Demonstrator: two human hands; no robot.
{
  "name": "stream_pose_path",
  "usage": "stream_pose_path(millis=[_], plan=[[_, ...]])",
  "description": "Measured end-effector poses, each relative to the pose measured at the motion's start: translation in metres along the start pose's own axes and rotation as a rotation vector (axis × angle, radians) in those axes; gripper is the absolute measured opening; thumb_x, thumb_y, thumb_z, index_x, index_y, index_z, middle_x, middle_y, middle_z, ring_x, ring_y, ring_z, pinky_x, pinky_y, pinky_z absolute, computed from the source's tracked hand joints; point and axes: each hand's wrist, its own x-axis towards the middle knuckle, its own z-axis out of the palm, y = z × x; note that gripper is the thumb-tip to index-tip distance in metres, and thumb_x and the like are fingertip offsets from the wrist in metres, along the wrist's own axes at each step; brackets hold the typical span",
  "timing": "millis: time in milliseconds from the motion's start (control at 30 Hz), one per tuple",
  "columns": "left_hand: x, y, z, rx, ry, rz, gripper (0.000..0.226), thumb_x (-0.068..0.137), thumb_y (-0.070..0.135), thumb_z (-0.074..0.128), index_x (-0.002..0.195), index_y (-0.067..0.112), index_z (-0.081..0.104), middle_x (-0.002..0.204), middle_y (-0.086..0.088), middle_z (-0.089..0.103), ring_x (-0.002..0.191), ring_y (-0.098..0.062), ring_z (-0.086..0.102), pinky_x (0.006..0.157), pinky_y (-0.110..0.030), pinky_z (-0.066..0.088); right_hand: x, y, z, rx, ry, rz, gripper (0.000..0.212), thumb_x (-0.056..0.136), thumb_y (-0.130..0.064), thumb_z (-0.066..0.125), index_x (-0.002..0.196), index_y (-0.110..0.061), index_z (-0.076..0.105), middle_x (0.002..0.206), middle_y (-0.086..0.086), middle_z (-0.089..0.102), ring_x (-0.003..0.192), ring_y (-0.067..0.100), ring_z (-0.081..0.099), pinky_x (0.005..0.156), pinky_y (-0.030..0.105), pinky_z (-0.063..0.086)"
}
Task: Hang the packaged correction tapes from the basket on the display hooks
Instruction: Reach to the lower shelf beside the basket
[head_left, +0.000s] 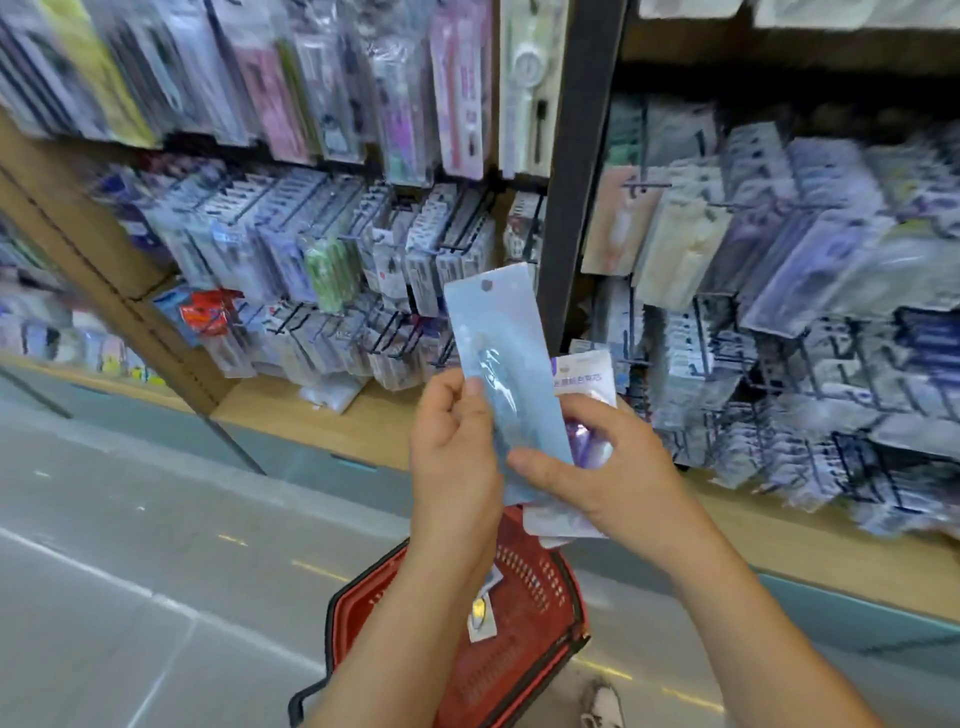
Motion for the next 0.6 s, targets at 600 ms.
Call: stream_pose_path(millis=[600], plan=[[-0.011, 0.13, 0.202, 0.4, -0.639, 0.52, 0.012, 0.094, 0.007, 0.06, 0.083, 0.007, 0.063, 0.067, 0.007, 0.061, 0.064, -0.005, 0.057, 0.06, -0.016, 0.048, -0.044, -0.059, -0.238, -0.252, 0.231, -0.136, 0.018, 0.068, -0.036, 0.084, 0.082, -0.033, 0.073, 0.103, -0.012, 0.053, 0.099, -0.005, 0.048, 0.07, 0.021, 0.049]])
